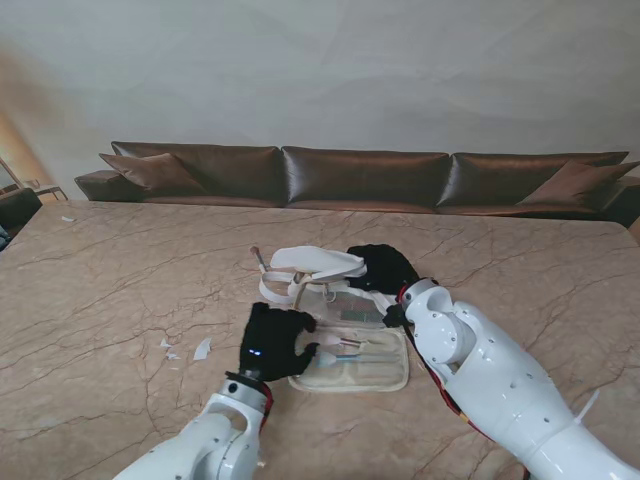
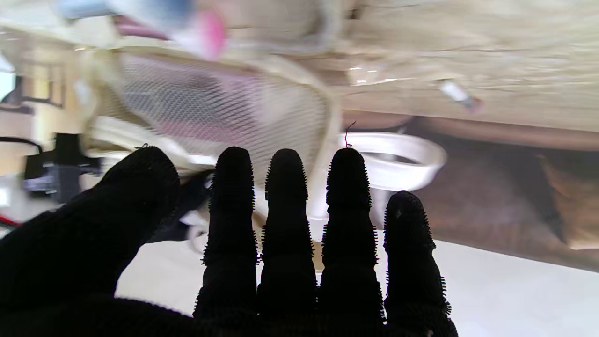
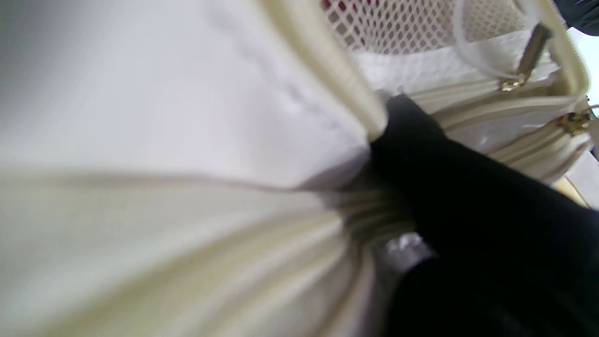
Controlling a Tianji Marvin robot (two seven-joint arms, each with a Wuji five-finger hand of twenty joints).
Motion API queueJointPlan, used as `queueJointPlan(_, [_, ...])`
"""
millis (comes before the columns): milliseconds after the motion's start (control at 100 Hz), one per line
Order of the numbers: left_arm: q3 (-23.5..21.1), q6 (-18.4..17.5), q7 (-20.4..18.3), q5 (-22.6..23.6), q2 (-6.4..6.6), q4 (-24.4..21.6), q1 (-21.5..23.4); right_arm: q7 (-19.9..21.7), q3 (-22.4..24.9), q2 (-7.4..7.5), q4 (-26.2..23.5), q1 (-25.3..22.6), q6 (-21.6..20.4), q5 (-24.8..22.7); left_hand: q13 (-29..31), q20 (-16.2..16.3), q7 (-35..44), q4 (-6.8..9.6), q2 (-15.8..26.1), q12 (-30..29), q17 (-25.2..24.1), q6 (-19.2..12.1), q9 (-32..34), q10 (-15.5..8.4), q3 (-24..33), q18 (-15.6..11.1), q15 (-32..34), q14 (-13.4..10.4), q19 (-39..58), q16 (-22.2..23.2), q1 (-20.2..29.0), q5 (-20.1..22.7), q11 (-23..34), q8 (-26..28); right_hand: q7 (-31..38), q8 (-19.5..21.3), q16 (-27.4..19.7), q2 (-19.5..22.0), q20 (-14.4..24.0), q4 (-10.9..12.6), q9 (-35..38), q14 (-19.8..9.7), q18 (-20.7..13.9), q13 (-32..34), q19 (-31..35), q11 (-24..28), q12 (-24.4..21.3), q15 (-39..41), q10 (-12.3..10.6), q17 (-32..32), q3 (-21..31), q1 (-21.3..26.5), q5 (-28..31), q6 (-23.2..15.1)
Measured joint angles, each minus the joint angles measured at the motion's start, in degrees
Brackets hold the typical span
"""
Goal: Pack the cosmetics bag
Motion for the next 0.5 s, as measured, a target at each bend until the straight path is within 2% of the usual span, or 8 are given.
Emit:
queueJointPlan(100, [-2.39,1.62,-3.74,0.13,0.95,-0.48,-0.09,0.39,0.82,0.39,-0.69,-0.56,0.32,-0.63,2.44,-0.07,5.22,-0.20,-2.15,1.31,2.21,-2.18,2.89,-0.57,0.01,0.13,1.70,0.00,2.70,0.68,3.51,0.00,1.57,0.19,0.00,0.03,0.00,0.00,0.00,0.00,0.00,0.00,0.00,0.00,-0.01,0.01,0.05,0.04,0.01,0.00,0.00,0.00,0.00,0.00])
queueJointPlan(210, [-3.23,1.79,-5.27,-1.08,1.39,1.49,-2.30,0.69,1.63,0.71,-1.36,-1.14,0.74,-0.98,4.06,-0.09,7.34,-0.20,-3.29,1.70,3.54,-4.10,3.42,-1.35,0.19,0.13,2.31,-0.32,4.10,0.82,5.69,0.00,2.18,0.19,0.01,0.07,0.00,0.00,0.00,0.00,0.00,0.00,0.01,0.00,-0.01,0.01,0.07,0.06,0.02,0.00,0.00,0.00,0.00,0.00])
queueJointPlan(280, [-2.60,1.79,-5.19,-3.44,1.31,4.78,-5.16,0.77,1.96,0.88,-1.64,-1.40,0.94,-1.17,4.13,-0.10,7.98,-0.20,-3.38,2.37,3.54,-4.16,3.42,-1.91,1.58,0.13,2.33,-0.82,4.14,1.08,6.95,-0.40,2.18,0.19,0.01,0.08,0.00,0.00,0.00,0.00,0.00,0.00,0.01,0.00,-0.01,0.01,0.10,0.06,0.03,0.00,0.00,0.00,0.00,0.00])
queueJointPlan(300, [-2.27,1.82,-5.14,-3.88,1.27,5.94,-6.12,0.79,2.02,0.93,-1.69,-1.44,0.99,-1.22,4.13,-0.10,7.99,-1.00,-3.97,3.21,3.54,-4.18,3.42,-2.02,2.39,0.14,2.33,-0.90,4.15,1.20,7.21,-1.10,2.14,0.19,0.01,0.08,0.00,0.00,0.00,0.00,0.00,0.00,0.01,0.00,-0.01,0.01,0.10,0.06,0.03,0.00,0.00,0.00,0.00,0.00])
queueJointPlan(410, [-0.38,1.77,-5.62,-4.32,1.15,11.50,-11.07,0.99,2.24,1.06,-1.76,-1.51,1.21,-1.26,3.89,-0.85,8.03,-1.20,-4.63,5.39,2.81,-4.78,1.43,-3.36,4.70,0.09,1.80,-1.78,4.15,1.26,10.22,-4.30,2.18,0.20,0.01,0.08,0.00,0.00,0.00,0.00,0.00,0.00,0.01,0.00,-0.01,0.01,0.15,0.09,0.07,0.00,0.00,0.00,0.00,0.00])
queueJointPlan(440, [0.18,1.60,-5.92,-4.57,1.15,12.71,-12.33,1.04,2.25,1.09,-1.77,-1.51,1.26,-1.25,3.12,-0.98,8.03,-2.25,-5.26,6.25,2.54,-4.80,0.86,-3.57,5.17,0.07,1.18,-2.00,4.09,1.35,10.49,-4.80,1.96,0.20,0.01,0.08,0.00,0.00,0.00,0.00,0.00,0.00,0.01,0.00,-0.01,0.01,0.15,0.10,0.08,0.00,0.00,0.00,0.00,0.00])
queueJointPlan(500, [1.56,0.95,-6.36,-5.55,1.13,15.05,-14.71,1.11,2.27,1.12,-1.79,-1.51,1.35,-1.24,2.10,-1.02,8.04,-2.88,-5.20,8.00,1.97,-4.89,-1.38,-4.14,5.87,0.04,1.73,-2.00,3.97,1.83,10.49,-5.62,2.08,0.20,0.01,0.09,0.00,0.00,0.00,0.00,0.00,0.00,0.02,0.00,-0.01,0.01,0.17,0.14,0.09,0.00,0.00,0.00,0.00,0.00])
